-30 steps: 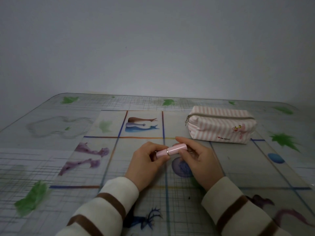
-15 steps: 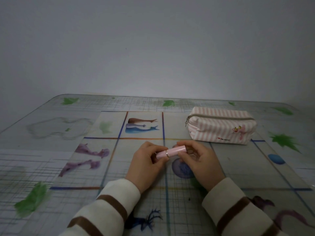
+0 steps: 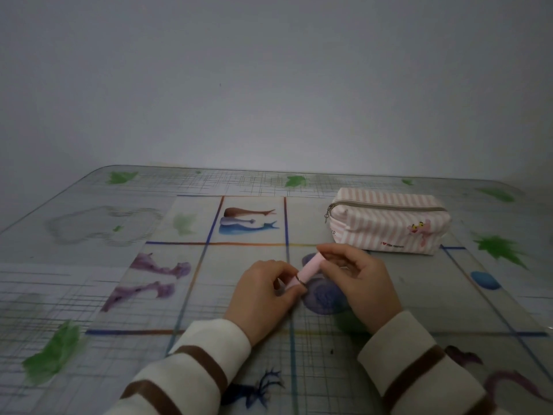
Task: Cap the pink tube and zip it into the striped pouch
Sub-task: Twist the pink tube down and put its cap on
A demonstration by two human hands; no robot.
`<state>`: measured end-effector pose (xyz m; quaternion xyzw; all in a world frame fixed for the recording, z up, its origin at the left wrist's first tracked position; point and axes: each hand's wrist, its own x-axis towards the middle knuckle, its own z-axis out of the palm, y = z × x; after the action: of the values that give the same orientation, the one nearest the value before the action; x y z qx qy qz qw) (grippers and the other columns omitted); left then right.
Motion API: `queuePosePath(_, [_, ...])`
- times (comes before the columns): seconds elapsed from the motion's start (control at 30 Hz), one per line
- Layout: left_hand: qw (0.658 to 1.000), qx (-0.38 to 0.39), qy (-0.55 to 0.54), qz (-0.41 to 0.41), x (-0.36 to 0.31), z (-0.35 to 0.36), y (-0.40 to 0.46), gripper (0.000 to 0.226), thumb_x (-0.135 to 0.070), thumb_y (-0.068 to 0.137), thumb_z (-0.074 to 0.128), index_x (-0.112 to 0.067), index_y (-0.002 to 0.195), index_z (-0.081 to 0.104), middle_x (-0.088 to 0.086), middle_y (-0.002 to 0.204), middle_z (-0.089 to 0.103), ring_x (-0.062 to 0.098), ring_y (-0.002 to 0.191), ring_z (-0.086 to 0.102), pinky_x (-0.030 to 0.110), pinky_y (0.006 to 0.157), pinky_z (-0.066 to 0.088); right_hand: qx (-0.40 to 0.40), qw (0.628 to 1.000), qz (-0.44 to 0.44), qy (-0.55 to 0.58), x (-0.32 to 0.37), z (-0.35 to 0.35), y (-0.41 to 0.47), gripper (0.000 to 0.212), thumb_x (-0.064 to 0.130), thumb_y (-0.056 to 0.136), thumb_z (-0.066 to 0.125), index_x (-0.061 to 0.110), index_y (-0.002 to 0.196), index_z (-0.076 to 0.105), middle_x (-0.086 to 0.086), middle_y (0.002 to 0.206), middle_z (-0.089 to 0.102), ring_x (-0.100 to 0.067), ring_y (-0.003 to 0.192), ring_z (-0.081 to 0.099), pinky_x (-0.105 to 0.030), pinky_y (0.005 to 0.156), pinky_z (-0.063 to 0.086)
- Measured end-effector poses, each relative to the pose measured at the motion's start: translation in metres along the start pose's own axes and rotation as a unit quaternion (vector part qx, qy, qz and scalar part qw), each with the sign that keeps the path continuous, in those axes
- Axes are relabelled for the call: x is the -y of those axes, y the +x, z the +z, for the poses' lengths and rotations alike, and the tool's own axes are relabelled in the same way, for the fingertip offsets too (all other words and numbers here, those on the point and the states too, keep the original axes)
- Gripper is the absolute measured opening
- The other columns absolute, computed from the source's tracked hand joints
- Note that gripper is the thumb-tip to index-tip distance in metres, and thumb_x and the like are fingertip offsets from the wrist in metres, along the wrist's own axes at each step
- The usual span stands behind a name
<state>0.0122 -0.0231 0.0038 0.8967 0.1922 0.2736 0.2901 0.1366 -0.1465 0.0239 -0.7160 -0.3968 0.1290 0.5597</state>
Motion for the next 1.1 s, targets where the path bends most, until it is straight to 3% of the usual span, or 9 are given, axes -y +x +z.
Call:
queuePosePath(0.17, [1.000, 0.010, 0.018, 0.011, -0.002, 0.004, 0.000, 0.022, -0.039, 0.079, 0.066, -0.026, 0.096, 0.066, -0.009, 0.084, 0.059, 0.004, 0.076, 0.046, 0.011, 0.067, 0.031, -0.003, 0.999, -0.020, 0.040, 0.002, 0.003, -0.001, 0.021, 0.010, 0.085, 0.063, 0.022, 0.102, 0.068, 0.012, 0.098, 0.068, 0.004, 0.087, 0.064, -0.007, 0.078, 0.047])
queuePosePath(0.27, [0.999, 0.016, 0.029, 0.019, -0.003, 0.005, 0.001, 0.023, -0.041, 0.079, 0.065, -0.027, 0.097, 0.065, -0.010, 0.083, 0.055, 0.004, 0.076, 0.045, 0.012, 0.067, 0.031, -0.028, 0.998, -0.060, -0.008, 0.002, 0.007, 0.000, 0.026, -0.004, 0.083, 0.061, 0.008, 0.105, 0.064, 0.002, 0.097, 0.063, -0.002, 0.087, 0.060, -0.005, 0.083, 0.044])
queuePosePath(0.33, [0.999, 0.017, 0.026, 0.021, -0.004, 0.005, 0.001, 0.023, -0.040, 0.078, 0.066, -0.026, 0.097, 0.066, -0.010, 0.082, 0.055, 0.003, 0.076, 0.045, 0.011, 0.066, 0.031, -0.014, 0.998, -0.058, -0.001, 0.003, 0.006, -0.001, 0.027, 0.000, 0.083, 0.063, 0.015, 0.105, 0.065, 0.006, 0.096, 0.064, 0.002, 0.086, 0.061, -0.003, 0.079, 0.043])
queuePosePath(0.47, [1.000, 0.010, 0.021, 0.013, -0.002, 0.004, 0.002, 0.020, -0.035, 0.079, 0.067, -0.025, 0.097, 0.067, -0.010, 0.083, 0.055, 0.003, 0.075, 0.046, 0.010, 0.066, 0.032, -0.002, 1.000, -0.001, 0.005, 0.000, 0.001, -0.001, 0.021, 0.011, 0.083, 0.066, 0.029, 0.096, 0.067, 0.009, 0.094, 0.067, 0.000, 0.084, 0.062, -0.009, 0.074, 0.047])
queuePosePath(0.7, [1.000, -0.010, 0.011, 0.000, -0.003, 0.003, 0.002, 0.018, -0.023, 0.077, 0.071, -0.019, 0.094, 0.070, -0.006, 0.085, 0.054, 0.008, 0.077, 0.048, 0.013, 0.069, 0.033, 0.056, 0.982, 0.005, -0.181, -0.011, -0.009, 0.002, 0.025, 0.015, 0.080, 0.069, 0.017, 0.105, 0.068, -0.002, 0.096, 0.066, -0.016, 0.087, 0.059, -0.030, 0.085, 0.047])
queuePosePath(0.87, [1.000, -0.010, 0.013, 0.001, -0.002, 0.003, 0.002, 0.022, -0.019, 0.075, 0.073, -0.014, 0.096, 0.068, 0.002, 0.088, 0.059, 0.011, 0.080, 0.049, 0.021, 0.075, 0.039, 0.060, 0.976, -0.012, -0.209, -0.013, -0.009, 0.002, 0.025, 0.014, 0.077, 0.072, 0.016, 0.102, 0.069, -0.003, 0.089, 0.062, -0.018, 0.080, 0.058, -0.033, 0.082, 0.047])
queuePosePath(1.1, [1.000, -0.016, 0.008, -0.002, -0.002, 0.003, 0.001, 0.029, -0.018, 0.074, 0.074, -0.013, 0.102, 0.067, -0.002, 0.089, 0.055, 0.011, 0.082, 0.049, 0.018, 0.076, 0.038, 0.057, 0.973, -0.028, -0.224, -0.014, -0.009, 0.003, 0.031, 0.015, 0.074, 0.074, 0.018, 0.104, 0.067, -0.004, 0.090, 0.060, -0.017, 0.079, 0.057, -0.031, 0.079, 0.047])
